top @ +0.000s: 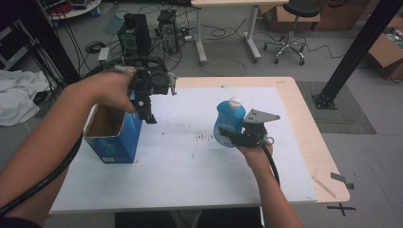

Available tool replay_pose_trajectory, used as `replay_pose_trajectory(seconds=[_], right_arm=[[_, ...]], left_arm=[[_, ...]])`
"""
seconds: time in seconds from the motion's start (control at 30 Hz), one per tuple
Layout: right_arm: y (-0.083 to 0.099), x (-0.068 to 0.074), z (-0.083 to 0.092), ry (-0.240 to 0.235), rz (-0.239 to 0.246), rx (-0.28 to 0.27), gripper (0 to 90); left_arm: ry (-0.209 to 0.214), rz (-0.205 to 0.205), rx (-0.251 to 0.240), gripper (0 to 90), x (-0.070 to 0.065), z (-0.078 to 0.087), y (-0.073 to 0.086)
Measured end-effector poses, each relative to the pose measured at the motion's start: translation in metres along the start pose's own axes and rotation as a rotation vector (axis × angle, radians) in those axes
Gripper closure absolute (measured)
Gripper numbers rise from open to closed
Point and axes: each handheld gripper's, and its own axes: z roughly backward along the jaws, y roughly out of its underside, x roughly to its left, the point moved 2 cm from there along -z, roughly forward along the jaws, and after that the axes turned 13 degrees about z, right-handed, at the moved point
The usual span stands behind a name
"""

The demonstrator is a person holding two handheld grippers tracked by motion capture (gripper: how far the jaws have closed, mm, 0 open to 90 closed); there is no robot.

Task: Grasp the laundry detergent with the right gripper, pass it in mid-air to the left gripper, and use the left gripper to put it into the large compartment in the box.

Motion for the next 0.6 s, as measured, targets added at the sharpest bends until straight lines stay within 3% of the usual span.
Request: replay_pose_trajectory(seconds=[0.3, 0.6], right_arm=[[-0.021, 0.008, 0.016, -0.105, 0.096, 0.013, 45.0], [-0.022, 0.026, 0.022, -0.188, 0.139, -0.001, 44.9]], left_arm=[[-0.005, -0.02, 0.004, 0.1, -0.011, 0.003, -0.003], [-0.002, -0.04, 0.01, 0.1, -0.024, 0.004, -0.006]])
